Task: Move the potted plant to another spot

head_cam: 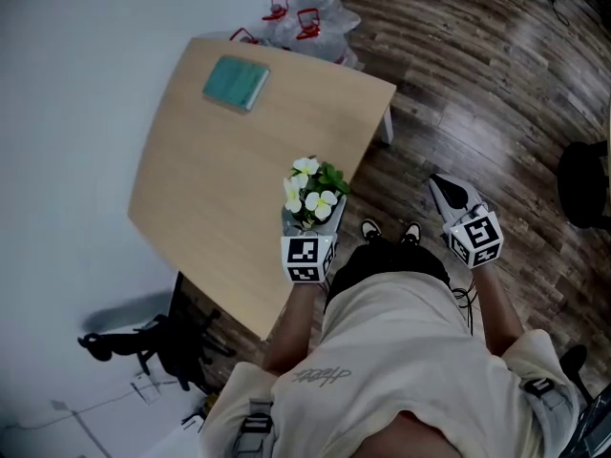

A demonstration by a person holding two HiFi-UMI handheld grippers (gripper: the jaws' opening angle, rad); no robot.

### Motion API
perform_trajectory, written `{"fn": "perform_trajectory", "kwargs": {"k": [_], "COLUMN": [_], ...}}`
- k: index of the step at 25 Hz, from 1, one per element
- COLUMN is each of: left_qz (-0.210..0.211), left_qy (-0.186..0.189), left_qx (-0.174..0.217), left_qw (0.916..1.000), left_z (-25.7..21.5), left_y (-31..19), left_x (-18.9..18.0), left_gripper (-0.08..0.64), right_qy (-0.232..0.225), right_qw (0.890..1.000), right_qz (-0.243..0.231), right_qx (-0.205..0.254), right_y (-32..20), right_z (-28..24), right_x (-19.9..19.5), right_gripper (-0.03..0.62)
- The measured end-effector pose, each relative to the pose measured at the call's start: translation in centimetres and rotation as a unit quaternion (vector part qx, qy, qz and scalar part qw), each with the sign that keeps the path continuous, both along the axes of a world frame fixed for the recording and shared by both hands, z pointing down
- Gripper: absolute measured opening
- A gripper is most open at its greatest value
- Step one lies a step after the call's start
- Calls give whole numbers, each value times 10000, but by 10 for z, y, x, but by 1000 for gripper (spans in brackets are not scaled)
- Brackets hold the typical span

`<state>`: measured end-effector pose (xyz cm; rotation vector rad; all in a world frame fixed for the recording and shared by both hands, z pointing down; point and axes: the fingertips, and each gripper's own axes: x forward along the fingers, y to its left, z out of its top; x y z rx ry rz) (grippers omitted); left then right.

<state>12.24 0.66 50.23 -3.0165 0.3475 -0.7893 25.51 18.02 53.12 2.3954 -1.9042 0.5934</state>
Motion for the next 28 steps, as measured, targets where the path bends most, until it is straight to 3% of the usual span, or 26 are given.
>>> {"fn": "perform_trajectory", "kwargs": {"k": [6,11,18,28], "left_qz": [177,361,419,197], "left_qy": [43,186,413,448], "left_qx": [-121,39,-46,-313], "left_qw": [9998,9992,9983,9983], "left_z": [15,15,13,25], "left_y": [-18,-31,-70,-114], "left_x": [18,47,77,83], "left_gripper": [359,359,359,359], "right_qy": [61,94,574,594], "right_qw": [9999,9997,9982,9971], "right_qz": [26,214,-25,-336], "right_qx": [-114,-83,-139,-321], "right_y": [-20,-31,-87,-142], "right_z": [3,-9,-31,-31], "right_x": [7,31,50,57], "right_gripper": [3,3,3,3]}}
